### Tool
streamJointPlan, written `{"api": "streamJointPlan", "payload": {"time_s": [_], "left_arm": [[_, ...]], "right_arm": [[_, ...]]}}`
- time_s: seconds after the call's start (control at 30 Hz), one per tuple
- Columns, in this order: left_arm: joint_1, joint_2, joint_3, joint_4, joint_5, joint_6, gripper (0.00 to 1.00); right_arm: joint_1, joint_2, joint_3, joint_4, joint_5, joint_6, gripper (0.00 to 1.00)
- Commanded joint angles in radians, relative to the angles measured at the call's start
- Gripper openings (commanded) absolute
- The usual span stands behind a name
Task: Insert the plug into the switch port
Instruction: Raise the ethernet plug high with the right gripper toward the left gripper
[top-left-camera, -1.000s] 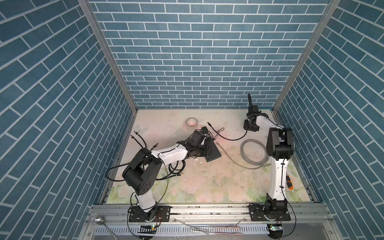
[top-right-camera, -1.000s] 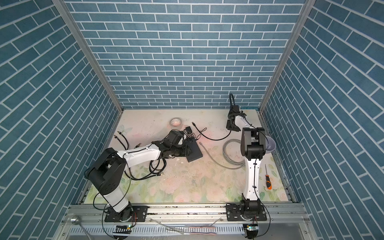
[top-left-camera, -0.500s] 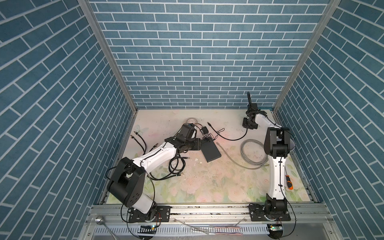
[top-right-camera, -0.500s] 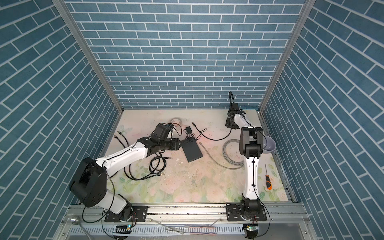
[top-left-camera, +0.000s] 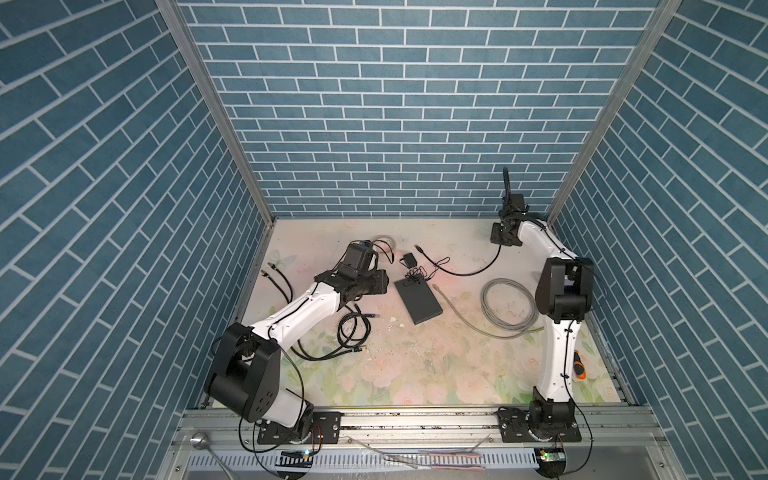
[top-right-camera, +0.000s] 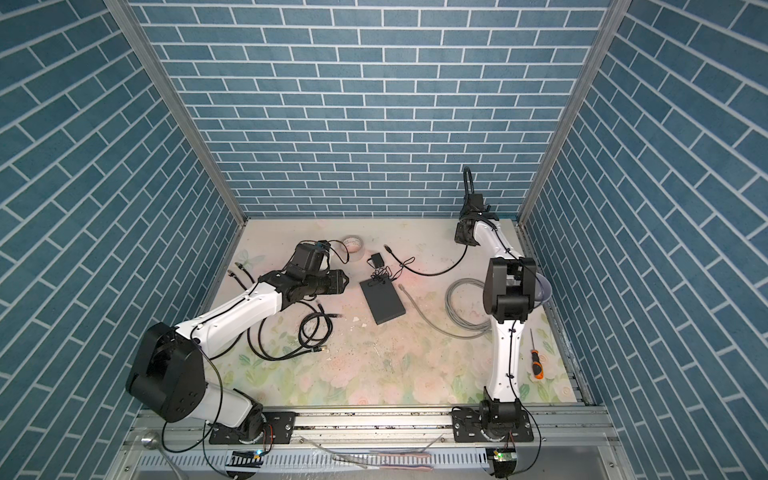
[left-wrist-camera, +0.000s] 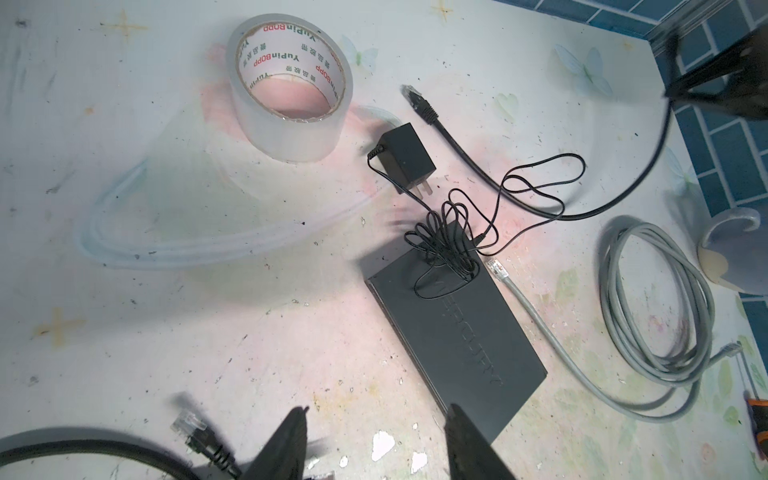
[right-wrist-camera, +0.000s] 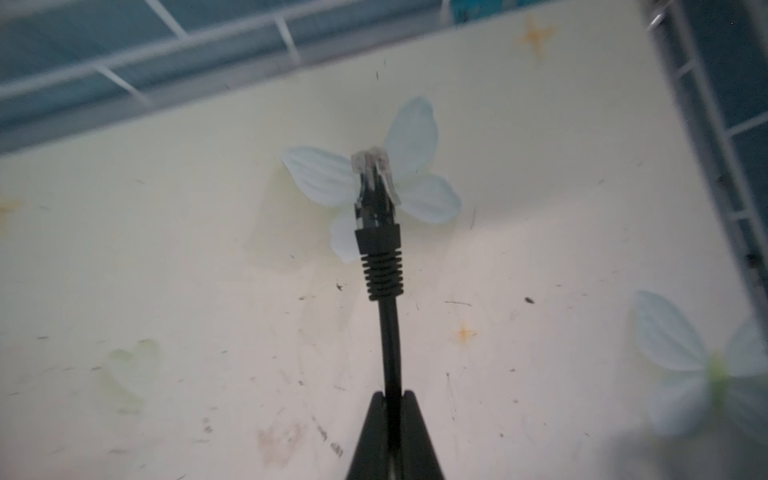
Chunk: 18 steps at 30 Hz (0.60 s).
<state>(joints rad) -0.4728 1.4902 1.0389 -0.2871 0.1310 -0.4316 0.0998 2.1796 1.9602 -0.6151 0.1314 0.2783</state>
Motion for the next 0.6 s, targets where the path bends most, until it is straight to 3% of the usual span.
{"api": "streamJointPlan", "payload": {"time_s": [0.0,0.33,0.57], "left_arm": [[0.011,-0.001,0.000,-0.014,-0.014,0.016,0.55],[0.016,0.053,0.028,0.014,-0.013,0.010,0.55],[0.014,0.079,0.103,-0.001,0.008,0.034,0.55]], "right_arm": [[0.000,-0.185,-0.066,0.063,0.013,-0.042,0.02],[0.037,-0.586,-0.316,0.200,-0.054,-0.054,0.02],[0.053,-0.811,-0.442,0.271,-0.265,-0.031,0.02]]}}
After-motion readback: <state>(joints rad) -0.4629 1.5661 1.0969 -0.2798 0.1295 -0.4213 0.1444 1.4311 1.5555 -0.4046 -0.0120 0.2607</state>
